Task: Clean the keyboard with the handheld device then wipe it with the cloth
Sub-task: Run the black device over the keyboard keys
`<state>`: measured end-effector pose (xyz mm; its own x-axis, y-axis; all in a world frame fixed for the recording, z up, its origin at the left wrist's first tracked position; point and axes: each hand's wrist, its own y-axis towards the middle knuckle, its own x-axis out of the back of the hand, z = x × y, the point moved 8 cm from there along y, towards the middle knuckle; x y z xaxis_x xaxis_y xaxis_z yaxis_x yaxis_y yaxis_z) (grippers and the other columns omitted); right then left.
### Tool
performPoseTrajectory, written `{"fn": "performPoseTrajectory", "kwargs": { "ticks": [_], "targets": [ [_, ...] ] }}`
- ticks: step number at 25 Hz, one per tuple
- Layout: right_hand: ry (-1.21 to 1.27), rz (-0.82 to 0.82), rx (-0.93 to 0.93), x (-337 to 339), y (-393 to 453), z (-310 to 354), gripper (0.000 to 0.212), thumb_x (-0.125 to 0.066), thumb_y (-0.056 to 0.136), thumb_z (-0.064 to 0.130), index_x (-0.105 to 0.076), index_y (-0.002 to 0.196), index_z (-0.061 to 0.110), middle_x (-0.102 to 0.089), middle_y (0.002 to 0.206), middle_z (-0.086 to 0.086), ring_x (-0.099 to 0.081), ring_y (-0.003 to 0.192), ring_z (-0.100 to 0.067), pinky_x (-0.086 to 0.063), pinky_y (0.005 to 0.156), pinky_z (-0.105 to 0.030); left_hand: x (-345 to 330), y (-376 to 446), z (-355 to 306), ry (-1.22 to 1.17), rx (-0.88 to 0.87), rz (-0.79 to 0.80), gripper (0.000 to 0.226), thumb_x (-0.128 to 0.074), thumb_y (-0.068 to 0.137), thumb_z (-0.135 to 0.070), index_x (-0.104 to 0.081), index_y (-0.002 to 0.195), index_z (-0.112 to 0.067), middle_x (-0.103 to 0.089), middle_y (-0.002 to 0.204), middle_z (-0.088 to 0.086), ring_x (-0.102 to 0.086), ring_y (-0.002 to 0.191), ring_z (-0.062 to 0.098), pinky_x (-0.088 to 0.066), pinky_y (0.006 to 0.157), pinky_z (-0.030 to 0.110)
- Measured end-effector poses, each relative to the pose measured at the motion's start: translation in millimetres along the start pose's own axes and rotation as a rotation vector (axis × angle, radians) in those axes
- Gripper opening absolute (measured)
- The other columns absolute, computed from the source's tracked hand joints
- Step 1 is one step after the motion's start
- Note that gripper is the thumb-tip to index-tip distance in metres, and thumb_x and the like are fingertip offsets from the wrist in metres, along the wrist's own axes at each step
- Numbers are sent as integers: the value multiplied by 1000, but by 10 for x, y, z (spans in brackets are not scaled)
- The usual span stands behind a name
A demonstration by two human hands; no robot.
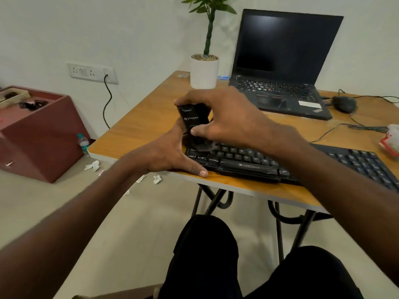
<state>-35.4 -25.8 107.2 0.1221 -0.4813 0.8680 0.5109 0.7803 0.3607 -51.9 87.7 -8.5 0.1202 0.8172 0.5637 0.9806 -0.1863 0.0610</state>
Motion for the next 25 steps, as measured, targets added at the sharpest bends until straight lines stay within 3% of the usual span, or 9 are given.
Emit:
{"fn": "performPoseTrajectory", "kwargs": {
  "ticks": [2,5,7,9,11,13,16,20,25],
  "targets": [
    [70,9,37,-63,-40,120,57,-79,83,22,-57,134,37,-65,124,20,-61,108,1,-51,80,-15,0,21,-29,1,-17,-3,130,-102,66,-26,-16,164,-30,-41,153,-19,-45,130,-19,-46,101,8],
    [21,191,-10,-15,-139,49,58,-79,86,20,-51,132,40,-59,115,25,-62,94,5,-52,70,-17,0,42,26,14,-15,-4,144,-105,57,-47,-10,164,-38,-36,162,-14,-36,149,3,-42,121,35],
    [-27,166,-52,69,-130,-12,59,-79,86,19,-48,132,40,-58,110,22,-60,86,6,-52,67,-17,12,35,57,20,9,-14,148,-104,51,-58,-6,162,-46,-33,165,-13,-32,154,12,-38,124,45],
    [58,24,-28,31,-161,58,59,-78,87,18,-47,133,38,-59,103,20,-61,81,6,-54,64,-17,-9,35,20,-6,-11,1,144,-104,54,-51,-8,161,-46,-34,161,-15,-35,150,6,-41,123,41],
    [90,-1,-5,-86,-241,63,60,-76,88,17,-45,135,36,-63,112,17,-64,91,1,-58,71,-21,-16,40,21,-15,-9,8,143,-104,53,-51,-10,161,-46,-35,161,-15,-36,150,6,-41,122,41],
    [26,104,-72,-13,-295,-72,61,-75,90,16,-41,136,39,-64,121,6,-67,99,-11,-61,77,-30,-13,35,31,4,18,4,147,-103,47,-59,-9,160,-48,-35,163,-13,-35,152,12,-39,123,45],
    [-85,265,-246,181,-304,-300,66,-76,89,13,-40,133,45,-63,119,-1,-67,99,-19,-63,77,-38,-20,30,61,-24,55,15,153,-102,43,-60,-8,163,-42,-33,164,-15,-36,151,9,-41,123,40],
    [62,119,-156,67,-370,-133,66,-73,91,10,-41,137,46,-59,120,4,-64,95,-10,-59,70,-24,-29,39,68,2,51,24,148,-103,45,-62,-14,162,-44,-33,165,-14,-34,153,12,-39,124,46],
    [-188,247,-365,314,-572,-496,63,-70,91,7,-46,135,44,-58,131,-3,-58,107,-20,-49,70,-25,-23,40,64,2,60,28,149,-100,41,-57,-18,163,-33,-35,162,-12,-37,149,9,-39,122,34]
  ]
}}
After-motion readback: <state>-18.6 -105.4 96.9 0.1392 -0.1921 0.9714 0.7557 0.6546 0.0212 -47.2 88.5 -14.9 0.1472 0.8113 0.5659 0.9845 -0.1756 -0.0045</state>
